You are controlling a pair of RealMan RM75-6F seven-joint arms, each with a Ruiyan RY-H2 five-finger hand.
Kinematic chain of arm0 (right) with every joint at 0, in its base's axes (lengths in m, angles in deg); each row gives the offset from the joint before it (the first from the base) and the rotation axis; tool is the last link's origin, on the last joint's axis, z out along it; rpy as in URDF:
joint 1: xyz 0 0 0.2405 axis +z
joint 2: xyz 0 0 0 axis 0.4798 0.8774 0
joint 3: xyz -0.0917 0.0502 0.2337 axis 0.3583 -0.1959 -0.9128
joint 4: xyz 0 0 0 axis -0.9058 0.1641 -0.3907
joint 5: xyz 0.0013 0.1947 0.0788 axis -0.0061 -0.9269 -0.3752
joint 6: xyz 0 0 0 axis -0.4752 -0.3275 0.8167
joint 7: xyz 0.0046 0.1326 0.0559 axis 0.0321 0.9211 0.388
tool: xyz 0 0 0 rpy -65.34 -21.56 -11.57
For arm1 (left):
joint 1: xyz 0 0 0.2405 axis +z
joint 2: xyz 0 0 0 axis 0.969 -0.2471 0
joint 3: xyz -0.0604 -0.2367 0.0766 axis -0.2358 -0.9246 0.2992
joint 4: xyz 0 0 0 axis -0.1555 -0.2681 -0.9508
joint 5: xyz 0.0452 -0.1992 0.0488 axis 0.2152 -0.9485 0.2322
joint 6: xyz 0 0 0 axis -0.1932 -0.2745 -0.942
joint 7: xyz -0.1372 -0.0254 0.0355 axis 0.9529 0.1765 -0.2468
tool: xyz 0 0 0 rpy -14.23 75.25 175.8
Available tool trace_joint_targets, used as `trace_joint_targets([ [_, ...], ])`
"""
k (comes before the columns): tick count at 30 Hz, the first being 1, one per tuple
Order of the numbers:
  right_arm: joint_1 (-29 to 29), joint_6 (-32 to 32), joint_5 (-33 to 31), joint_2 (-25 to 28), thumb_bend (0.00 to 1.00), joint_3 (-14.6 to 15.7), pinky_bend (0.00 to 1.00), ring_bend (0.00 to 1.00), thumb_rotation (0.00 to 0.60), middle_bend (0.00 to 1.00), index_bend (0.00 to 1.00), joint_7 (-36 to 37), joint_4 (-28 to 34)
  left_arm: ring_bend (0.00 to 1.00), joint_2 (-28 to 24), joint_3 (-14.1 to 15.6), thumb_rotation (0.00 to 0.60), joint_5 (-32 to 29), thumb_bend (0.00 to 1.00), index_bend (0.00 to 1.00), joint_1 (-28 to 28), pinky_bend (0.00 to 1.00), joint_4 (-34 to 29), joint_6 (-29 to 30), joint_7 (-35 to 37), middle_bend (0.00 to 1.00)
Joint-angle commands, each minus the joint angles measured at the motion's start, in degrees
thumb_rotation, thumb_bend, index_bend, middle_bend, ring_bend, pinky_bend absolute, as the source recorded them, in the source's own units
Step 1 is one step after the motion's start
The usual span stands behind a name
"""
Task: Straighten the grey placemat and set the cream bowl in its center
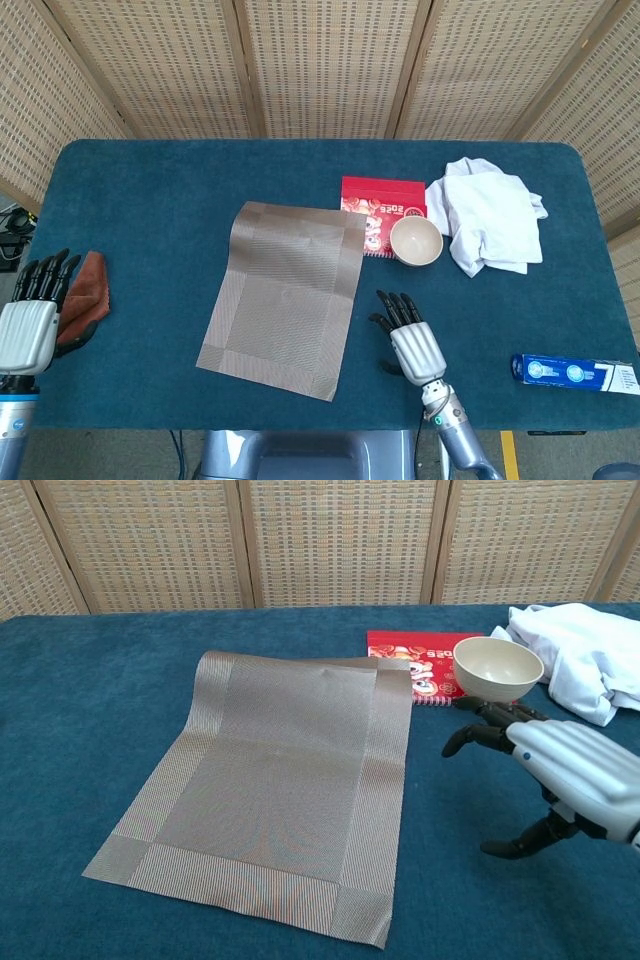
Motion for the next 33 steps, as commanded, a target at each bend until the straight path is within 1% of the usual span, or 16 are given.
trace_joint_targets([
  [1,-0.49,0.79,-0.03,-0.79,0.2,0.39,0.08,0.0,0.6,0.02,0.29,1.41,-0.05,0.0,-0.21,-0.12,0.6,-0.04,0.24,0.0,0.13,0.0,0.02,0.1,0.44,0.0],
  [7,-1.2,2.49,-0.6,-1.47,0.19,0.7,0.08,0.0,0.6,0.02,0.29,4.82,1.2,0.0,-0.43,-0.2,0.6,0.04,0.24,0.0,0.15,0.0,0.03,-0.06,0.8,0.0],
  [14,-2.25,3.03,-0.72,-2.32,0.19,1.27,0.08,0.0,0.6,0.02,0.29,5.47,0.56,0.0,-0.82,-0.23,0.6,0.1,0.24,0.0,0.55,0.0,0.08,0.32,1.56,0.0],
  [25,-4.44,1.53,1.29,-3.67,0.19,2.33,0.08,0.0,0.6,0.02,0.31,8.42,-0.72,0.0,-1.31,0.36,0.6,0.69,0.24,0.0,1.22,0.0,0.65,0.47,2.2,0.0],
  [33,-5.5,1.84,1.75,-5.26,0.19,2.8,0.08,0.0,0.6,0.02,0.31,10.45,-1.98,0.0,-1.19,0.32,0.6,0.72,0.24,0.0,1.39,0.0,0.7,0.56,2.04,0.0],
])
